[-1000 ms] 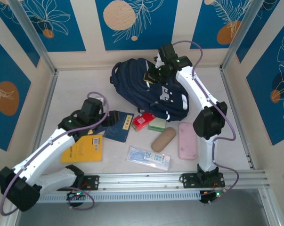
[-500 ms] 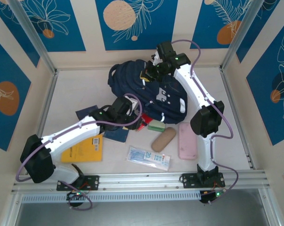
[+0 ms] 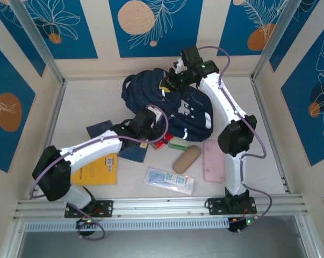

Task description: Pack books, pencil case, and school supplies into a backpack

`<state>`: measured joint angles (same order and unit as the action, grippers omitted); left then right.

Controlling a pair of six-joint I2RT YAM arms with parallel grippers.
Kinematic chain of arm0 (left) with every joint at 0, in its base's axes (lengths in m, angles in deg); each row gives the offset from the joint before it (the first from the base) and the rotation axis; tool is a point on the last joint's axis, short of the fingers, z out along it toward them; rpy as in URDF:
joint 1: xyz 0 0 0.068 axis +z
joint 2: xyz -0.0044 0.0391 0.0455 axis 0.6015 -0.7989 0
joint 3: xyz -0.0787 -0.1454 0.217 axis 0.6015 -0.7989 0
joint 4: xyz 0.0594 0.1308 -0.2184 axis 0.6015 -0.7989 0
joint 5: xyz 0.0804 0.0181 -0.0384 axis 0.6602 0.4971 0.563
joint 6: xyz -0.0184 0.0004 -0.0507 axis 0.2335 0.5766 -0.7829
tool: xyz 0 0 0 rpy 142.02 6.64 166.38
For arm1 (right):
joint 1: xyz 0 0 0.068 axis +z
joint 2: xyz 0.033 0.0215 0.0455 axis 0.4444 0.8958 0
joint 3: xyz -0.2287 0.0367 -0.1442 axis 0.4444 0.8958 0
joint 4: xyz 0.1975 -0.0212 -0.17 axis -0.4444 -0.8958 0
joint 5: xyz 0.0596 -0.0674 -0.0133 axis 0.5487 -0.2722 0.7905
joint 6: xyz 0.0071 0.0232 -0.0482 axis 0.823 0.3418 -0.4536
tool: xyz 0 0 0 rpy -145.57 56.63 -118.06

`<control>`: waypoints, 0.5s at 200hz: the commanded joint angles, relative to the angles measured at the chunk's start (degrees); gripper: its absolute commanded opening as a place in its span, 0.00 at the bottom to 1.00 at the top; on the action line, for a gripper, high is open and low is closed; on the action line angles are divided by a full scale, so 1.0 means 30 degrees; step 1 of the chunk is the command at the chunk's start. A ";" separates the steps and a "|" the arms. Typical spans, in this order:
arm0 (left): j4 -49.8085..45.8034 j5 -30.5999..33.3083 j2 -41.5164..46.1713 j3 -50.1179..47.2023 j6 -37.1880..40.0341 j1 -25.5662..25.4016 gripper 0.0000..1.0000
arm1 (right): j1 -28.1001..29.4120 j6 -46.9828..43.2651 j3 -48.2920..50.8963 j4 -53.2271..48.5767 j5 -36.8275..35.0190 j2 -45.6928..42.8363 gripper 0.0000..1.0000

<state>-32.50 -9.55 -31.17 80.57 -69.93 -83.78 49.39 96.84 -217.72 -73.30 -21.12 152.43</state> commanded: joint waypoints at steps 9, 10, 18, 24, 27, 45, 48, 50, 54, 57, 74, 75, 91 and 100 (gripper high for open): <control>0.1002 0.0680 -0.0559 -0.0077 0.0223 -0.0079 0.44 | -0.0021 0.0402 -0.0006 0.1465 0.1781 -0.0966 0.00; 0.0995 0.0694 -0.0563 -0.0106 0.0213 -0.0075 0.43 | -0.0021 0.0400 0.0024 0.1466 0.1782 -0.0962 0.00; 0.1125 0.0914 -0.0601 -0.0255 0.0258 -0.0073 0.41 | -0.0065 0.0466 0.0138 0.1563 0.1809 -0.1052 0.00; 0.1229 0.1038 -0.0624 -0.0381 0.0260 -0.0043 0.39 | -0.0093 0.0475 0.0267 0.1661 0.1849 -0.1090 0.00; 0.1286 0.1090 -0.0639 -0.0423 0.0254 -0.0046 0.39 | -0.0104 0.0466 0.0301 0.1711 0.1902 -0.1128 0.00; 0.1346 0.1115 -0.0768 -0.0519 0.0172 0.0100 0.32 | -0.0133 0.0404 0.0480 0.1789 0.1897 -0.1193 0.00; 0.1327 0.1103 -0.0771 -0.0488 0.0170 0.0104 0.31 | -0.0137 0.0347 0.0527 0.1789 0.1868 -0.1192 0.00; 0.1322 0.1093 -0.0771 -0.0473 0.0173 0.0104 0.30 | -0.0139 0.0334 0.0539 0.1789 0.1864 -0.1192 0.00; 0.1319 0.1075 -0.0775 -0.0477 0.0170 0.0104 0.28 | -0.0153 0.0324 0.0581 0.1765 0.1817 -0.1192 0.00; 0.1312 0.1062 -0.0746 -0.0475 0.0173 0.0104 0.26 | -0.0157 0.0319 0.0626 0.1768 0.1814 -0.1188 0.00; 0.1269 0.1114 -0.0557 -0.0484 0.0303 0.0102 0.18 | -0.0205 0.0308 0.0783 0.1787 0.1755 -0.1190 0.00; 0.1275 0.1131 -0.0547 -0.0485 0.0311 0.0103 0.17 | -0.0216 0.0280 0.0800 0.1773 0.1740 -0.1191 0.00; 0.1101 0.1314 -0.0315 -0.0581 0.0486 0.0118 0.13 | -0.0224 0.0021 0.0810 0.1650 0.1385 -0.1220 0.00; 0.0966 0.1378 -0.0220 -0.0598 0.0553 0.0154 0.11 | -0.0212 -0.0164 0.0780 0.1543 0.1114 -0.1245 0.00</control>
<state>-30.14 -7.19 -33.07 79.35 -69.23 -83.72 49.11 97.40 -214.98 -71.24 -19.70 152.41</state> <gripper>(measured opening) 0.129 0.049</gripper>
